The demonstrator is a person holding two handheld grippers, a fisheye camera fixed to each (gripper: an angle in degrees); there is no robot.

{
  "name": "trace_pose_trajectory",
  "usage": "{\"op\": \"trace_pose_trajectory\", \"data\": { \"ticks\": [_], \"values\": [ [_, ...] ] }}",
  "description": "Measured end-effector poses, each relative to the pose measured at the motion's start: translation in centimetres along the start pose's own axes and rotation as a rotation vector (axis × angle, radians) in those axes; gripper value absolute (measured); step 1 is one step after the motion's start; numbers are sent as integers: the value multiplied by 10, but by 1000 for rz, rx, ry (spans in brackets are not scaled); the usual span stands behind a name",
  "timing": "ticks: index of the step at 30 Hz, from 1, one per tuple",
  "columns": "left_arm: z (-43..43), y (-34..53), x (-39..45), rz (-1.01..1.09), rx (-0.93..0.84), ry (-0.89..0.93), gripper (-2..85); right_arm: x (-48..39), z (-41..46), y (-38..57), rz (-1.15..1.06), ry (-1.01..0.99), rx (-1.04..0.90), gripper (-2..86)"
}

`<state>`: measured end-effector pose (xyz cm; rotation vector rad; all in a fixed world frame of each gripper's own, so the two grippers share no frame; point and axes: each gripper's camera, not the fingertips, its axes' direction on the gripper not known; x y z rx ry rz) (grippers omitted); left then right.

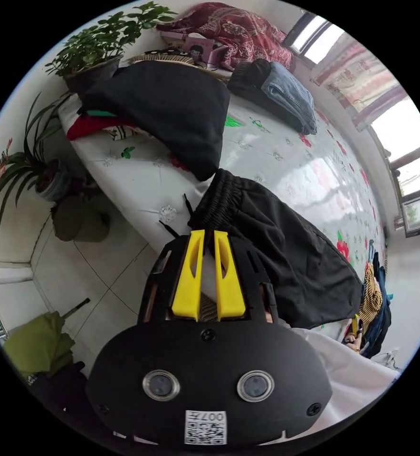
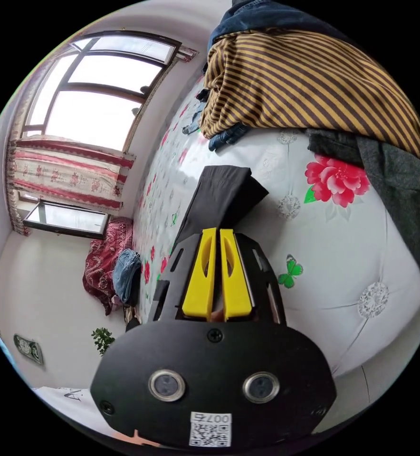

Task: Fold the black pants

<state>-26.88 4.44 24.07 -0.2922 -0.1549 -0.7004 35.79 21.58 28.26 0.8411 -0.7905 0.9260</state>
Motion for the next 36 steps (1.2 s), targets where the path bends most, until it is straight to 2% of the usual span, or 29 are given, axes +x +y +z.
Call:
{"op": "trace_pose_trajectory", "data": {
  "ticks": [3,8,15,17,20,22,25,27,30,33,36],
  "values": [
    [13,9,-8,-27,-34,38,56,22,-10,2,81,56,8,26],
    [19,13,-10,-17,-22,83,74,32,-9,3,94,8,20,63],
    [37,2,-26,-99,-29,240,102,19,27,-15,127,-56,-38,14],
    [44,-2,-33,-155,-26,293,105,-14,32,-18,12,-103,-53,5],
    [59,-6,-43,-239,-27,350,111,-116,46,-11,-377,-86,-175,0],
    [68,-10,-51,-287,-21,380,115,-210,57,28,-760,-82,-278,-2],
    [78,-14,-63,-356,-16,442,115,-294,84,106,-1108,-138,-443,-1],
    [85,-13,-71,-401,-9,496,115,-320,110,158,-1238,-165,-549,-1],
    [90,-12,-80,-415,-3,534,113,-326,175,244,-1327,-119,-738,4],
    [90,-9,-89,-404,-5,550,112,-306,247,307,-1257,-13,-953,17],
    [89,-7,-103,-415,-5,574,112,-295,273,336,-1212,-21,-1102,42]
  ]
}}
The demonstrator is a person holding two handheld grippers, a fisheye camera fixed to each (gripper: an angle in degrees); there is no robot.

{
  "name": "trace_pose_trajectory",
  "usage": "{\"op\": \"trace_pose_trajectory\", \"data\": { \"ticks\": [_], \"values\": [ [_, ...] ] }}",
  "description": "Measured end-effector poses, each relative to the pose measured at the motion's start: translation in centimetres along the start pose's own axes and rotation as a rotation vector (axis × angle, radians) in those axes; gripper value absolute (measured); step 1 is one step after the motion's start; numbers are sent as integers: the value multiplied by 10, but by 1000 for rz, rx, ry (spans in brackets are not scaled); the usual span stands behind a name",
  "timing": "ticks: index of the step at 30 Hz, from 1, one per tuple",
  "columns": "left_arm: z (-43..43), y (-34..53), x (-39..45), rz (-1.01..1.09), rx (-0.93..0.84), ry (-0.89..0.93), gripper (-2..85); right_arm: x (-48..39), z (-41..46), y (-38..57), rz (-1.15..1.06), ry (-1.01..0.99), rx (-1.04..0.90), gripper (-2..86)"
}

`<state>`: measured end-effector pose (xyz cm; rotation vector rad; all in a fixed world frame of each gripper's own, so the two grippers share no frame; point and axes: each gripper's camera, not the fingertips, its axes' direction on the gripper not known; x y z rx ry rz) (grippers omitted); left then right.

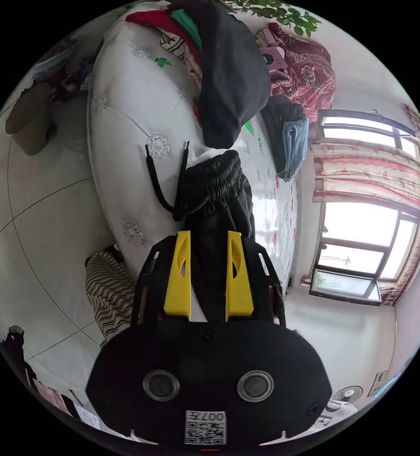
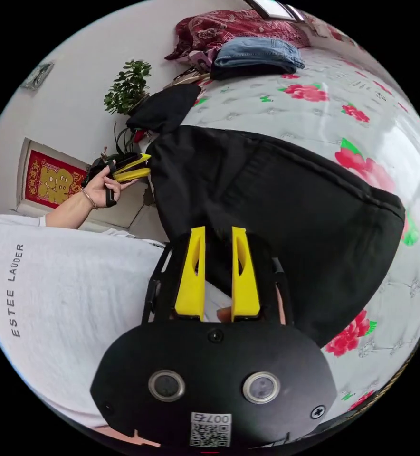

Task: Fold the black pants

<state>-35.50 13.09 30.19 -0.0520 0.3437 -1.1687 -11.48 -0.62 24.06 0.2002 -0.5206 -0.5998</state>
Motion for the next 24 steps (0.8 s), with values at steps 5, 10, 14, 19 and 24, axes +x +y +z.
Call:
{"op": "trace_pose_trajectory", "data": {
  "ticks": [5,10,14,19,24],
  "values": [
    [-11,-5,-10,-1,22,25,118,2,-18,20,20,62,52,57],
    [-20,-14,-1,68,90,-43,139,38,-52,75,221,18,237,68],
    [-7,-32,0,46,83,-31,148,56,-61,106,302,-10,321,74],
    [1,-41,13,28,107,22,67,74,-79,138,358,-16,411,78],
    [-1,-16,120,433,45,59,55,94,-104,175,409,10,499,77]
  ]
}}
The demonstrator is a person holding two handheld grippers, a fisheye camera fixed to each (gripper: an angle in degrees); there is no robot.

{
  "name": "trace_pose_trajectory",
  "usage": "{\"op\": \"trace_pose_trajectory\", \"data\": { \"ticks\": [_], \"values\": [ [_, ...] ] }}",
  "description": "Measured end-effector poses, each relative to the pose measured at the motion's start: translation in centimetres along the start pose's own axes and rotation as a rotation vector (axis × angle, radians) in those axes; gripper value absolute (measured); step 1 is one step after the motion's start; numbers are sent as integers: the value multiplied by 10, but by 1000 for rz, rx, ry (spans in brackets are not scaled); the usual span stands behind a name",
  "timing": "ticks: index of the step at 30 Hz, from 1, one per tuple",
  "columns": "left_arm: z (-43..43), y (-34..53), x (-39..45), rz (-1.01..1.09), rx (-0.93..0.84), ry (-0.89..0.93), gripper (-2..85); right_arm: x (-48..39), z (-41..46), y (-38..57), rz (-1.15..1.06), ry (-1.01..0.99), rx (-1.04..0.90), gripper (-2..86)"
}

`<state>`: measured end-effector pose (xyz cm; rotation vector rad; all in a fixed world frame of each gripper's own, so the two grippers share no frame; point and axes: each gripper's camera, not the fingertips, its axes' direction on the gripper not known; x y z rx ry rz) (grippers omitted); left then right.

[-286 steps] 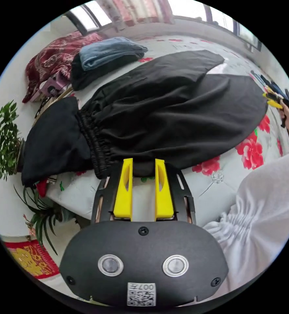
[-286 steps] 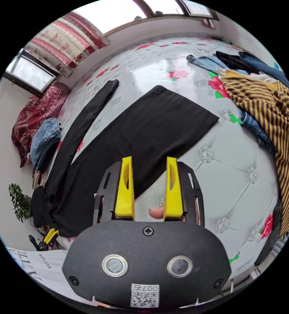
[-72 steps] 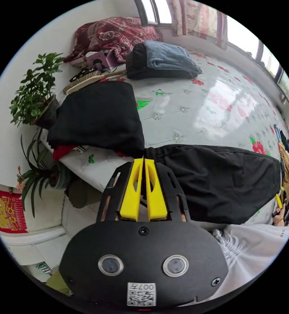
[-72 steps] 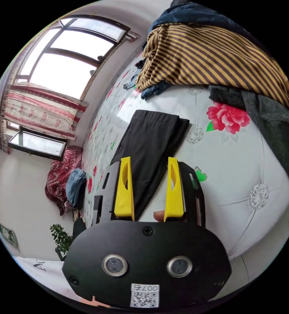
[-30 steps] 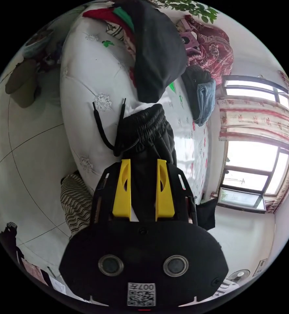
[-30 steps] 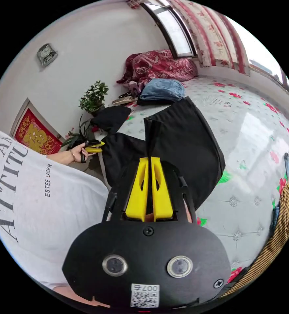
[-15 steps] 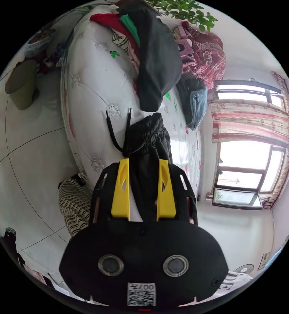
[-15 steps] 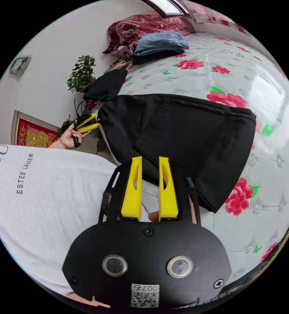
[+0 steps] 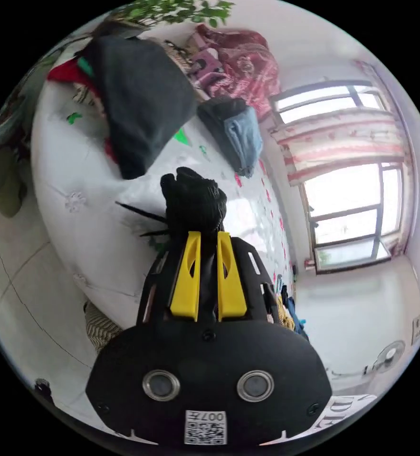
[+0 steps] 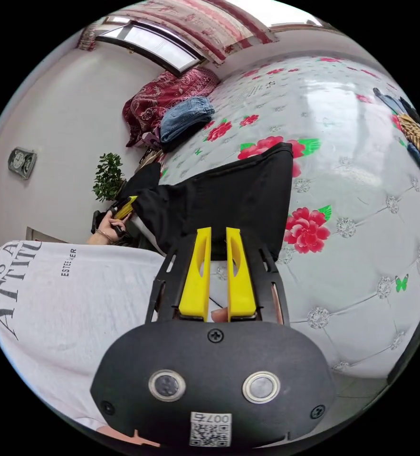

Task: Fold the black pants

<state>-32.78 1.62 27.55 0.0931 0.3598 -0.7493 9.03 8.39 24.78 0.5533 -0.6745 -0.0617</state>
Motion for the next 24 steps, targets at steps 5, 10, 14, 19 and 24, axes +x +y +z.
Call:
{"op": "trace_pose_trajectory", "data": {
  "ticks": [5,10,14,19,24],
  "values": [
    [42,26,147,478,-178,152,54,46,-40,20,93,-2,99,73],
    [153,123,237,754,-510,228,64,99,-72,49,202,-26,172,76],
    [198,169,231,786,-689,68,68,130,-84,63,259,-45,194,82],
    [148,141,189,783,-623,-17,83,177,-84,62,307,-94,184,97],
    [106,97,118,552,-547,-130,102,214,-58,36,329,-157,117,119]
  ]
}}
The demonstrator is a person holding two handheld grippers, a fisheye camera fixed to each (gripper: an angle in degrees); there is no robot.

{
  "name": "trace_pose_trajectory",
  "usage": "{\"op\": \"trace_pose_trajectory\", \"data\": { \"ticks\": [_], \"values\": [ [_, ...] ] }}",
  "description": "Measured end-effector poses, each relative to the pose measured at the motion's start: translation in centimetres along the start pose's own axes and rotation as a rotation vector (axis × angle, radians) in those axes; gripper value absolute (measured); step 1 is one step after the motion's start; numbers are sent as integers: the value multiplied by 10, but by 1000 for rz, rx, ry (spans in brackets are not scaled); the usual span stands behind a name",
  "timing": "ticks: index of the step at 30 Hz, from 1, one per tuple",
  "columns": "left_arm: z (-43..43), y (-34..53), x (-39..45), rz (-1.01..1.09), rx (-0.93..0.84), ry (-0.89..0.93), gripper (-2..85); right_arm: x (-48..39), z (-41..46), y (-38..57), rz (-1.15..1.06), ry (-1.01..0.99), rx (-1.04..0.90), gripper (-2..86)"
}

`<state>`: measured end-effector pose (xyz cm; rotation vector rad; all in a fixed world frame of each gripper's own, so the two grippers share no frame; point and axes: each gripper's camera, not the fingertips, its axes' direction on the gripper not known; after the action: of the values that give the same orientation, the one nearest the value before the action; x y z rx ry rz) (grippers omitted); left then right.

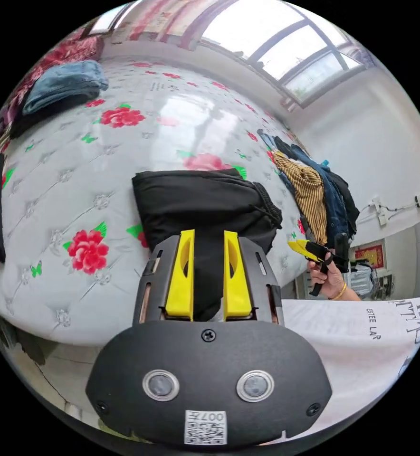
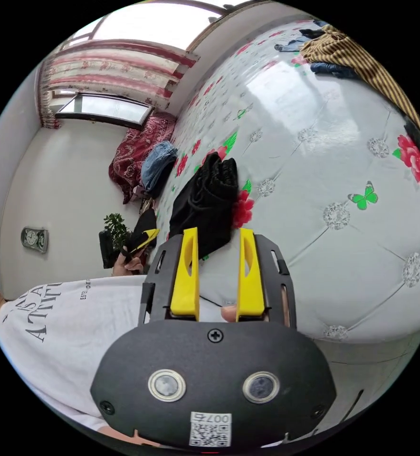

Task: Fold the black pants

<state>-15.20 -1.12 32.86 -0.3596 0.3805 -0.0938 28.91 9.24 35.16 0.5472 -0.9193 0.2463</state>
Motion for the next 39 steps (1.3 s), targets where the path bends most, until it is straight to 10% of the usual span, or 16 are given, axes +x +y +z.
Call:
{"op": "trace_pose_trajectory", "data": {
  "ticks": [8,14,26,34,39],
  "values": [
    [22,13,-82,-404,-72,339,150,23,55,-63,34,-61,-112,136],
    [48,-4,-61,-341,-255,311,58,32,79,-94,101,-6,-162,95],
    [-83,-134,-82,-152,-48,532,27,-141,125,-233,-163,-151,-161,31],
    [-308,-330,-152,72,312,314,35,-377,279,-428,-505,-330,-25,40],
    [-347,-360,-217,-213,413,-48,76,-426,402,-472,-474,-150,26,61]
  ]
}}
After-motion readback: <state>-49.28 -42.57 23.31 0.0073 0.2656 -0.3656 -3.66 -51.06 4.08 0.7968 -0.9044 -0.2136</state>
